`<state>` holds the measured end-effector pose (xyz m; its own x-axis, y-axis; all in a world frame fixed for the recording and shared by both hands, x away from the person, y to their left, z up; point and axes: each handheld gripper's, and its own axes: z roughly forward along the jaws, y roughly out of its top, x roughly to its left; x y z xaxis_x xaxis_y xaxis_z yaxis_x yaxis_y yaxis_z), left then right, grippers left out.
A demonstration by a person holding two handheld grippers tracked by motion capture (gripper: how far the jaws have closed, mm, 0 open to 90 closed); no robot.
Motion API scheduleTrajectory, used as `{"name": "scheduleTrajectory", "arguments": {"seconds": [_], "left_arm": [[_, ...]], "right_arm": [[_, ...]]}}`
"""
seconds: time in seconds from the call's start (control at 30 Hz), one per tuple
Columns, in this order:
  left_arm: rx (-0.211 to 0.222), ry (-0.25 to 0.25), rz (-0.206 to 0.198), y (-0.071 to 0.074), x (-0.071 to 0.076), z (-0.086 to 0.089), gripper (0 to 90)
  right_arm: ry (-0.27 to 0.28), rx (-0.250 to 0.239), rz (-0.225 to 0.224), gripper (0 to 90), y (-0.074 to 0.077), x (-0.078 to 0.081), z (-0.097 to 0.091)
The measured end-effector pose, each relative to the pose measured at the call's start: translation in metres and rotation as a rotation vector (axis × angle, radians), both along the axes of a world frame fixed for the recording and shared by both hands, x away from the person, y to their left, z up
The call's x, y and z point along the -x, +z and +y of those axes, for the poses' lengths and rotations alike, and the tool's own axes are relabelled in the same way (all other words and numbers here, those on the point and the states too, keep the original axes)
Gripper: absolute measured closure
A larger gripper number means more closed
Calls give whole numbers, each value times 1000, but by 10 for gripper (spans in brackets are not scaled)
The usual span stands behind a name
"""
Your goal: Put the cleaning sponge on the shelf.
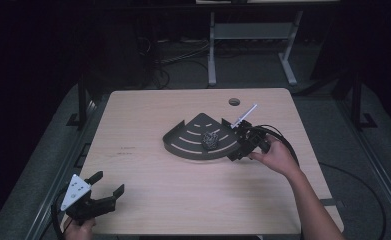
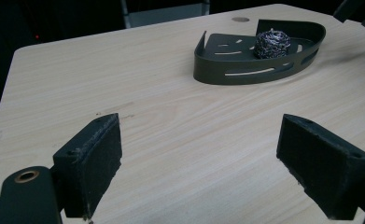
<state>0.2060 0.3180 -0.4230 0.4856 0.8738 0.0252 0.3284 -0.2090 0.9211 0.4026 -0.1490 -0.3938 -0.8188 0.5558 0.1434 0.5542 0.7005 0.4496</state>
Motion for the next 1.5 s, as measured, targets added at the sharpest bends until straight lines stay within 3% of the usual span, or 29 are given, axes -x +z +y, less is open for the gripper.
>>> {"name": "scheduleTrajectory", "arguments": {"seconds": [0.4,1.2,1.5], "left_arm": [[-3,0,3,0,0,-1,133],[-4,-3,1,0,0,-2,133],[-5,-6,3,0,-2,-2,134]], "right_arm": [[14,12,-32,188,-3,21,-6],[13,4,-15,181,-22,50,-22],[15,-22,-19,182,-27,65,-27]]}}
